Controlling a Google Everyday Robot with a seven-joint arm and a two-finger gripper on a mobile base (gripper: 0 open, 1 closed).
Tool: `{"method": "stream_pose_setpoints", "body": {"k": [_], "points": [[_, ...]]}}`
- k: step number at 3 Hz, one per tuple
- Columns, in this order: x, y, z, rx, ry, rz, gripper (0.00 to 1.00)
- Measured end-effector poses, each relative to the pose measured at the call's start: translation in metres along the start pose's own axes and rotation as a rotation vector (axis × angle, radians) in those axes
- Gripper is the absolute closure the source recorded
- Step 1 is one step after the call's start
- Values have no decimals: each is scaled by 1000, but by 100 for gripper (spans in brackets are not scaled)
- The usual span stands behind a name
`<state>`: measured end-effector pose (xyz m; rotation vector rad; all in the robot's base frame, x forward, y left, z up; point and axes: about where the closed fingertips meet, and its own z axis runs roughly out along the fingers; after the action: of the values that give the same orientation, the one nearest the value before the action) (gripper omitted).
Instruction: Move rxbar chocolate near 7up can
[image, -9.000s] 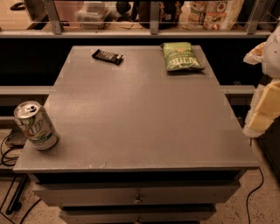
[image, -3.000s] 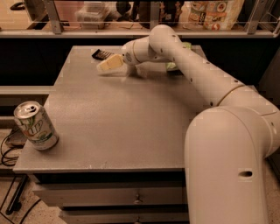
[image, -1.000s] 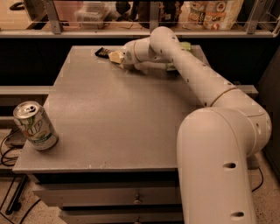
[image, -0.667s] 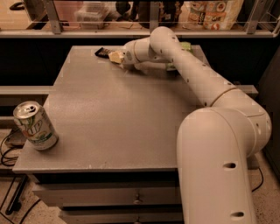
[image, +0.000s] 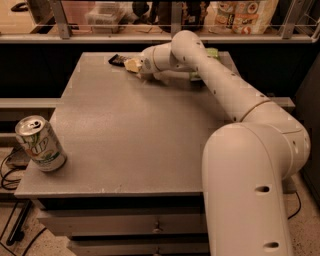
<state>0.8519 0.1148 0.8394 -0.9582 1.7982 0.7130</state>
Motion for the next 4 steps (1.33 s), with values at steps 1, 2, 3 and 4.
{"method": "stream_pose_setpoints", "body": {"k": [1, 2, 3, 4], "points": [[0, 0, 0, 0, 0, 0, 100], [0, 0, 0, 0, 0, 0, 100], [0, 0, 0, 0, 0, 0, 83], [0, 0, 0, 0, 0, -1, 82]]}}
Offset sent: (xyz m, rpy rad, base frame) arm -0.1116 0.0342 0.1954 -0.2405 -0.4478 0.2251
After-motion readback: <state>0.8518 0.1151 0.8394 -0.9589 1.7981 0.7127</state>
